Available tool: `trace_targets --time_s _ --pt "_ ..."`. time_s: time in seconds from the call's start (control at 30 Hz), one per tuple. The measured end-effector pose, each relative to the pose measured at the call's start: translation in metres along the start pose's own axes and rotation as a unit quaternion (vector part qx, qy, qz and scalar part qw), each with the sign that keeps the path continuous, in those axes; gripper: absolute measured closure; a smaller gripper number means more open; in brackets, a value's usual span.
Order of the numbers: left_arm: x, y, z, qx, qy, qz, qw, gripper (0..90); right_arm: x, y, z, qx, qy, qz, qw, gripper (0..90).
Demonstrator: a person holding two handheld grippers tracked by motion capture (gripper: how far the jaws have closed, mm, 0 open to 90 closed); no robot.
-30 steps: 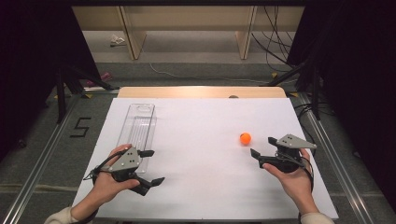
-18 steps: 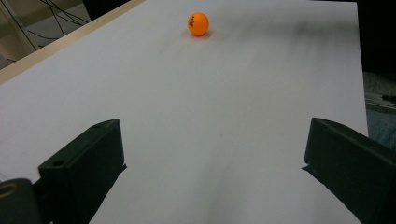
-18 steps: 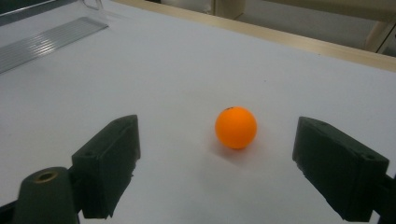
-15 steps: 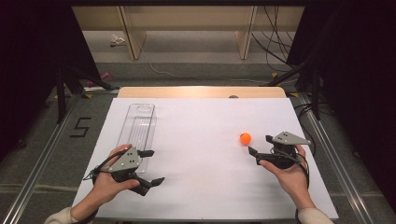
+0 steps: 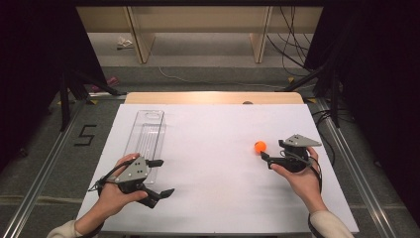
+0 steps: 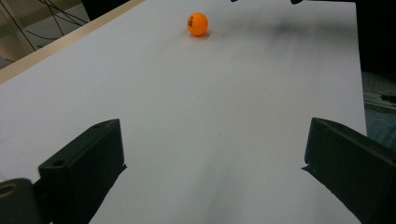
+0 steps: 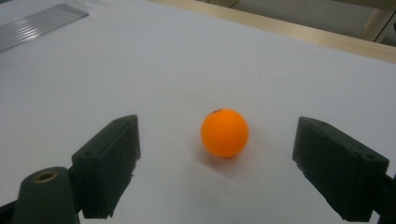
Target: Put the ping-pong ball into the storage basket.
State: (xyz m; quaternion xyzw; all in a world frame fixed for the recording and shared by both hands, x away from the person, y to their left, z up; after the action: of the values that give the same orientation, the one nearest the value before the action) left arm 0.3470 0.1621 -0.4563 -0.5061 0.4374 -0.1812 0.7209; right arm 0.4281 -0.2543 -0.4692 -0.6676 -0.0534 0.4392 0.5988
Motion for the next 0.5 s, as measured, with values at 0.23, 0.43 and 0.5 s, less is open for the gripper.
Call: trace_targets --time_s 0.23,0.43,0.5 --pt "0.0 0.0 0.0 0.0 0.0 0.0 1.0 4.4 0.009 -0.001 -0.003 -0.001 0.0 0.007 1.0 16.1" --pt "0.0 0.0 0.0 -0.001 0.0 0.0 1.0 4.4 0.017 -0.003 -0.005 -0.002 0.0 0.012 0.9999 16.1" --pt "0.0 0.0 0.0 0.0 0.001 0.0 1.0 4.4 0.018 -0.003 -0.005 -0.002 0.0 0.013 0.9999 16.1"
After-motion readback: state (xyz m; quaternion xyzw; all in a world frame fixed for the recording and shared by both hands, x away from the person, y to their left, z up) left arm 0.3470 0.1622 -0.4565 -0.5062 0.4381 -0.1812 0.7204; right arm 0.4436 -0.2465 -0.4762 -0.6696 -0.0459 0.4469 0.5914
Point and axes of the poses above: each handheld gripper's, and its own axes: x roughly forward along the jaws, y roughly out of its underside, z roughly to its left, the point moved 4 cm from there along x, roughly forward along the jaws, and after that the axes turned 10 degrees about -y, right-handed, at the moved point
